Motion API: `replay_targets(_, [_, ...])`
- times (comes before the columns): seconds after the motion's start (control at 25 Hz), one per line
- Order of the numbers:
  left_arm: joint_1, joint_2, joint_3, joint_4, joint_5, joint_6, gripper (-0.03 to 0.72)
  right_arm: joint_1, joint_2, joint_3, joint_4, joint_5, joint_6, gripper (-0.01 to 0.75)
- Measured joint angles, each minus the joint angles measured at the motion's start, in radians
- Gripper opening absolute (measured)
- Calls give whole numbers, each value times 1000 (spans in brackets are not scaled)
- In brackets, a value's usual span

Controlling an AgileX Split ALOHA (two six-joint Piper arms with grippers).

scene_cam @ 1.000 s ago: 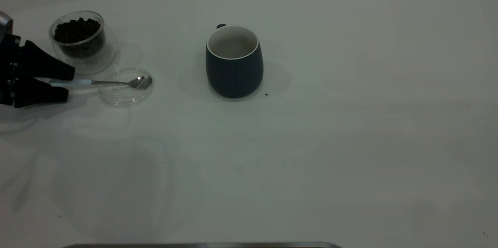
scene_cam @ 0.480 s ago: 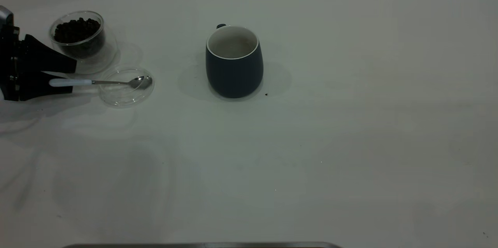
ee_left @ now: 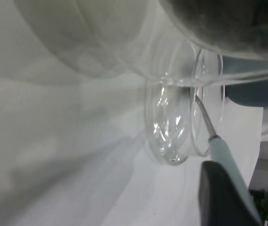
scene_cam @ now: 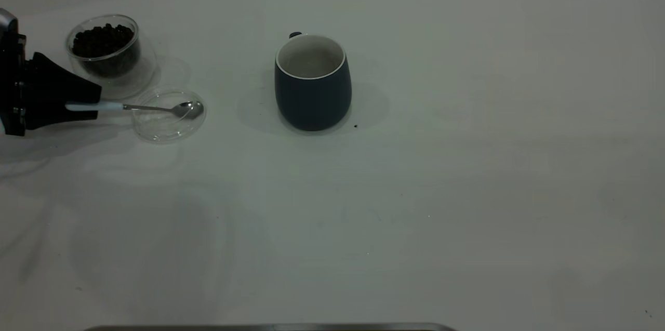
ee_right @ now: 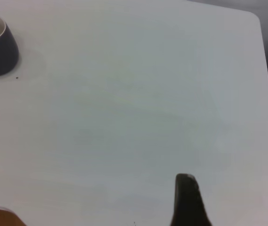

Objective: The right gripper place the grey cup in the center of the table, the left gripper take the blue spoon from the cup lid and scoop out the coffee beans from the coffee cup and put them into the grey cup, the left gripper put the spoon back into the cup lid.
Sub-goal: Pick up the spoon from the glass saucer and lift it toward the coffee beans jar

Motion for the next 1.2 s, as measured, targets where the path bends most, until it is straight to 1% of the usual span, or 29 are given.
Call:
replay_targets(0.08, [0, 0, 0, 0, 0, 0, 237, 0, 0, 0, 0, 0, 0, 461])
replay_targets(0.16, [0, 0, 0, 0, -3, 0, 186, 0, 0, 0, 0, 0, 0, 461])
replay_targets(0.24, [0, 0, 0, 0, -5, 1, 152, 0, 0, 0, 0, 0, 0, 461])
replay_targets(0.6, [0, 0, 0, 7, -4, -6, 145, 0, 0, 0, 0, 0, 0, 461])
replay_targets(0.68, [0, -5, 0, 20, -3, -6, 132, 0, 0, 0, 0, 0, 0, 461])
replay_targets(0.92, [0, -43, 0, 58, -1, -18, 131, 0, 0, 0, 0, 0, 0, 461])
replay_targets(1.2, [0, -121, 0, 171, 4, -85, 131, 0, 0, 0, 0, 0, 0, 461])
